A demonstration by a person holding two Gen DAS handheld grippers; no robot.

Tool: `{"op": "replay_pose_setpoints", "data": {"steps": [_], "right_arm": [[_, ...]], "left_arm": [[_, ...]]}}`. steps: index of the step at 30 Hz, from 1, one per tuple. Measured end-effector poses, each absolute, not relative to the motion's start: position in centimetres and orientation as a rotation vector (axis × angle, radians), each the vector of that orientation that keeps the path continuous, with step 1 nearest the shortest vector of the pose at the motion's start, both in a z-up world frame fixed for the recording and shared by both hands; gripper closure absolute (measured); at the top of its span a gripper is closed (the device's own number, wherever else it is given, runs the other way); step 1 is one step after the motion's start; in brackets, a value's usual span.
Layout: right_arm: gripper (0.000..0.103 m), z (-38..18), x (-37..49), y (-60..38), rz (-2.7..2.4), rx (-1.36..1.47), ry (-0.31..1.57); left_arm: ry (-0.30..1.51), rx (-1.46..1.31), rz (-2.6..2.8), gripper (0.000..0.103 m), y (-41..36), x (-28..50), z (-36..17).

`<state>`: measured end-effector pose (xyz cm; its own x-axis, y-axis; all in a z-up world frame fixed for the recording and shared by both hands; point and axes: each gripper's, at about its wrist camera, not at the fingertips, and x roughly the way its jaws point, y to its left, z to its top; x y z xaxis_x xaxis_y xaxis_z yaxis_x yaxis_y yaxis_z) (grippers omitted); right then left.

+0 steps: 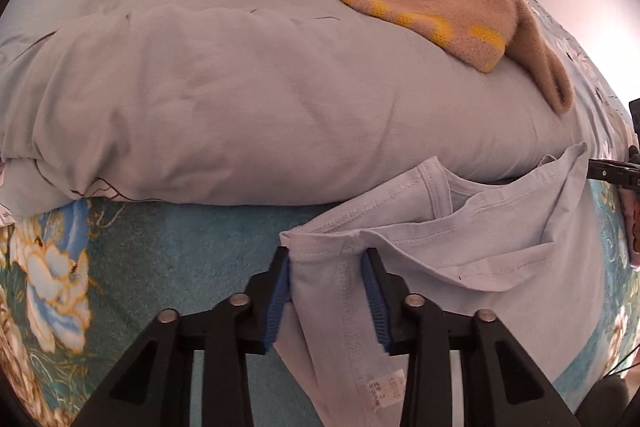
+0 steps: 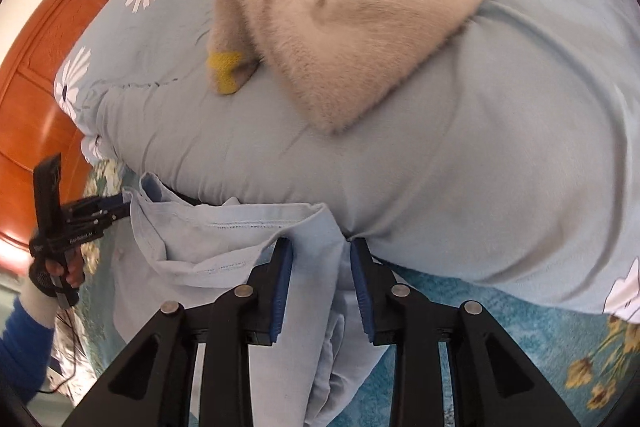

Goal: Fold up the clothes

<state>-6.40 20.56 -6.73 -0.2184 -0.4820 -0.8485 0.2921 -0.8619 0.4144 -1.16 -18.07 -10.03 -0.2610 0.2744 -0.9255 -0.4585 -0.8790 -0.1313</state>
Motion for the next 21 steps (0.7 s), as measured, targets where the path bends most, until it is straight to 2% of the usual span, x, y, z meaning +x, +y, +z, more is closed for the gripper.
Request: {"op": "replay_pose_setpoints", "data": {"steps": [3, 5, 6, 7, 15, 19, 21], "right_arm": [[0.073, -6.6, -6.6, 20.5, -2.102, 1.539, -0.244], [0.085, -6.4, -6.6, 20.7, -2.102, 1.518, -0.286], [0.095, -6.2, -6.5, 20.9, -2.108, 1.506, -0.317], [0.098, -6.0, -6.4, 21.1, -2.112, 1.496, -0.352], [0.1, -3.6, -4.2, 24.6, -2.132, 1.369, -0.633], [0.1, -7.0, -6.0, 24.9, -2.098, 1.473, -0.756], [0.1, -8.4, -6.5, 24.4, -2.103, 1.538, -0.749]], "left_arm": [[0.138, -1.539, 2.169, 0.096, -18.7, -1.2, -10.1], [0.088, -1.518, 2.185, 0.097, -19.2, -1.0, -9.7], [0.043, -1.503, 2.19, 0.098, -19.6, -0.9, -9.4], [0.011, -1.49, 2.2, 0.098, -20.0, -0.7, -9.1], [-0.29, -1.361, 2.211, 0.099, -23.7, -0.4, -6.0], [-0.331, -1.453, 2.21, 0.099, -23.7, -1.9, -8.1], [-0.32, -1.513, 2.201, 0.099, -20.6, -5.2, -9.4]]}}
